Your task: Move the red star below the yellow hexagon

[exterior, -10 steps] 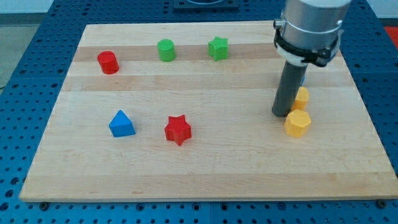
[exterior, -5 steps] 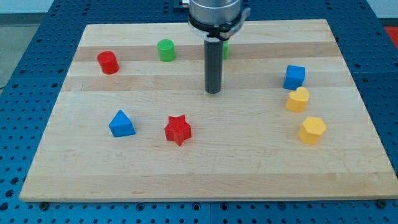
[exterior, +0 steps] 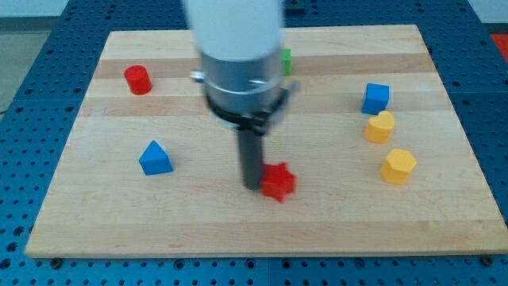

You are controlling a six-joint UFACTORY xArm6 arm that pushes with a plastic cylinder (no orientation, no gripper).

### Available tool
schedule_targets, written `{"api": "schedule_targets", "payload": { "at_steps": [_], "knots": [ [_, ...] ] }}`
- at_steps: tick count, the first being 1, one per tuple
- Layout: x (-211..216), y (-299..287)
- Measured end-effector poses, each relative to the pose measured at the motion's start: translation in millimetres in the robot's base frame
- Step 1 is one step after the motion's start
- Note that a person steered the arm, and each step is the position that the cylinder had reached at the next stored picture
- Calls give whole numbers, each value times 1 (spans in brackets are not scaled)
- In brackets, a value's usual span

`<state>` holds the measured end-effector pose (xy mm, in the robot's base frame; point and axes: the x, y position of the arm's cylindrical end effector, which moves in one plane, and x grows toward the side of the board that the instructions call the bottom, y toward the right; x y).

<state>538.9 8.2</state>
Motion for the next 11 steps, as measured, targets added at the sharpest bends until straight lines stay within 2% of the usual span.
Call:
{"api": "schedule_targets", "payload": {
  "at_steps": [1,4,5,6,7,8,9,10,11],
  "knots": [
    [16,54],
    [15,69],
    [37,132],
    [41,117],
    [66,81],
    [79,127],
    [71,219],
    [57,261],
    [19,223]
  ]
}}
